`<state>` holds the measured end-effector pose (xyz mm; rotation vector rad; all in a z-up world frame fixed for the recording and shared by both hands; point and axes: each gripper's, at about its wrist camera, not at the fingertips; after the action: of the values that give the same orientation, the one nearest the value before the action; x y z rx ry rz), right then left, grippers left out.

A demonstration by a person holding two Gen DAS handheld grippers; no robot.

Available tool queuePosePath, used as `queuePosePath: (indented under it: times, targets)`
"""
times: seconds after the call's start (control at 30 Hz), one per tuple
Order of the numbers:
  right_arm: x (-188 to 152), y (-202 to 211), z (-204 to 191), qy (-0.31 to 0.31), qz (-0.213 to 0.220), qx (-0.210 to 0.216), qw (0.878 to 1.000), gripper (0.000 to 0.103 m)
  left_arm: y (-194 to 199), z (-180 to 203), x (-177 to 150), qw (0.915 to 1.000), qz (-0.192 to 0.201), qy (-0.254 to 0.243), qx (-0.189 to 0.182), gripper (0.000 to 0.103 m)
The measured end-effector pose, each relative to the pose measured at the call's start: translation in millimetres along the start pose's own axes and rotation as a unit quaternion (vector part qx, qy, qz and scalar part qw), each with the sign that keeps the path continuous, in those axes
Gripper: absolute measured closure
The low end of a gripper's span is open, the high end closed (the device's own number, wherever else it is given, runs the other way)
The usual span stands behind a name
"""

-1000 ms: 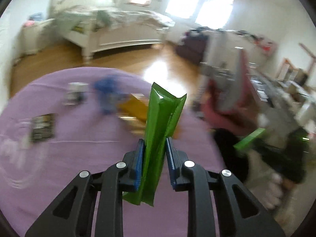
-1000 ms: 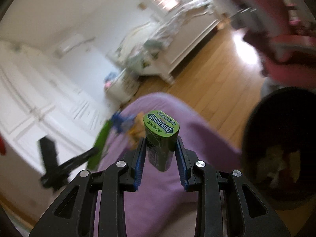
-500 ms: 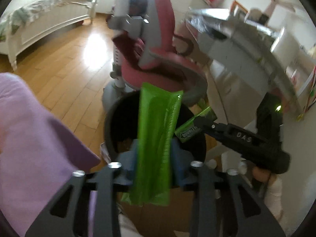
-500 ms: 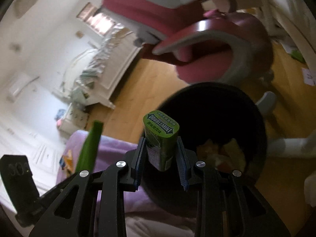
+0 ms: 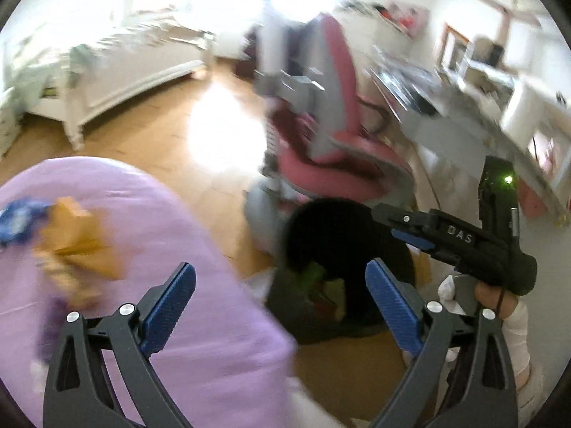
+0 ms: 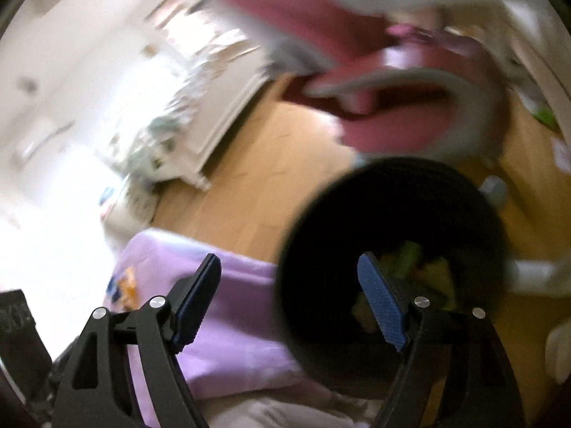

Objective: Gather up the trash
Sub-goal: 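Grasp the blue tissue pack with right gripper while left grasps black battery card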

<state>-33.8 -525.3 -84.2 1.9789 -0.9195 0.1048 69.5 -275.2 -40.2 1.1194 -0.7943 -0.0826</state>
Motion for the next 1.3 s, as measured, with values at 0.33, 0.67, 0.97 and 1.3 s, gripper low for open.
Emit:
queuePosePath:
  times: [0.33, 0.67, 0.97, 1.3]
  targets:
    - [6, -96, -253, 0.293, -0.095, 0.081, 0.948, 0.024, 74, -211, -56, 0.9642, 0.024, 0.21, 0.159, 0.008]
    - [-9, -230, -382, 0.435, -0.186, 0.023, 0.881, 0.025, 57, -311, -64, 0.9715, -0.072, 0.036, 0.223, 0.008]
    - [-22, -294, -390, 0.473, -0.223, -0.026, 0.852, 0.037, 44, -333, -60, 0.9793, -0.09, -0.066, 0.169, 0.006]
    - [-29, -252, -371, 0.418, -0.219, 0.05, 0.88, 0.053, 45, -305, -71, 0.9889, -0.083, -0.065, 0.105, 0.026]
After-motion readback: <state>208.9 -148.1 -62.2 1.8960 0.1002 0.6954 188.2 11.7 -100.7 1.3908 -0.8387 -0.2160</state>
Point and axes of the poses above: each gripper's, at about its wrist camera, not at the fingertips, and y roughly against the way its jaws point, z to its right, x to its top, and after that the axes turned 13 degrees about -z, right-handed
